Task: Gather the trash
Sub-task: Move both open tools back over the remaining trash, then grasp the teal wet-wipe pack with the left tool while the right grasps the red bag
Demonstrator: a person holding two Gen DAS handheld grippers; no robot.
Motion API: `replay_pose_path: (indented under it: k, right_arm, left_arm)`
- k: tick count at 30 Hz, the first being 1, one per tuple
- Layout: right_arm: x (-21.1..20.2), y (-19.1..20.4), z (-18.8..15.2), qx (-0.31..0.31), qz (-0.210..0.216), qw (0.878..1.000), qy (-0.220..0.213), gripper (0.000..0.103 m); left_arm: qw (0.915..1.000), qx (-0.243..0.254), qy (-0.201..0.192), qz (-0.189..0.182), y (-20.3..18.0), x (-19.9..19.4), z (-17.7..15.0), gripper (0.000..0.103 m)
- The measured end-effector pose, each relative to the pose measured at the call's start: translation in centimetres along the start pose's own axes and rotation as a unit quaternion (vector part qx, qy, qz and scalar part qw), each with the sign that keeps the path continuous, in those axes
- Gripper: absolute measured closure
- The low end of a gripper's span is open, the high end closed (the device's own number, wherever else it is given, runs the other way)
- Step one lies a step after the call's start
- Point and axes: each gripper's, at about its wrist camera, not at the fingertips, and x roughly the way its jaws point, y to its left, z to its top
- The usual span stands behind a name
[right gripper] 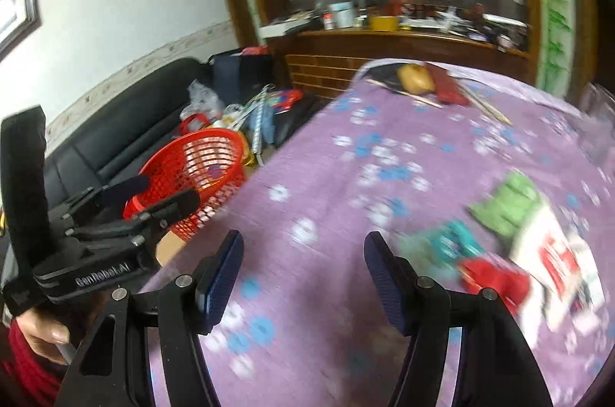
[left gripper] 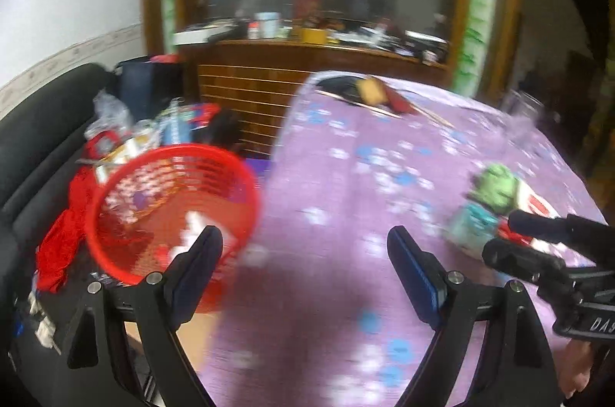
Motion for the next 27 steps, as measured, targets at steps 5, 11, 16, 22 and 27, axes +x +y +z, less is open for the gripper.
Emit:
replay_pose_path:
  k: [5,11,16,22,27]
  right_arm:
    - [-4.4,-5.6,-1.9,0.031,-0.038,0.999,-0.015,0.033]
    - [-8.3,-12.2,-4.6,0.076,-0.084,0.993,-0.02,0.033]
    - [-10.0,-16.1,-6.1,0.129,-0.096,0.987,-0.032,0.033]
    - [-9.5,-17.5,-7.4,0.184,-0.051,0.981,-0.02,0.033]
    - [-9.7,-17.5,-7.3,0.186,-0.049,0.981,-0.025,0.033]
  left_arm:
    - [0.9981,0.049,0.017,-0.034,-6.4,0.6,-0.7,0.016]
    - [0.992,0.102,0.032,-0.067,-12.1,1.0,-1.4,0.017]
    - [0.9836,0.152,0.048,-0.085,-15.6,2.3,-1.4,0.017]
    - [0.9793,0.165,0.076,-0.09,-16.9,5.3,-0.3,0.017]
    - [0.9732,0.171,0.116,-0.101,-16.6,9.4,1.3,0.017]
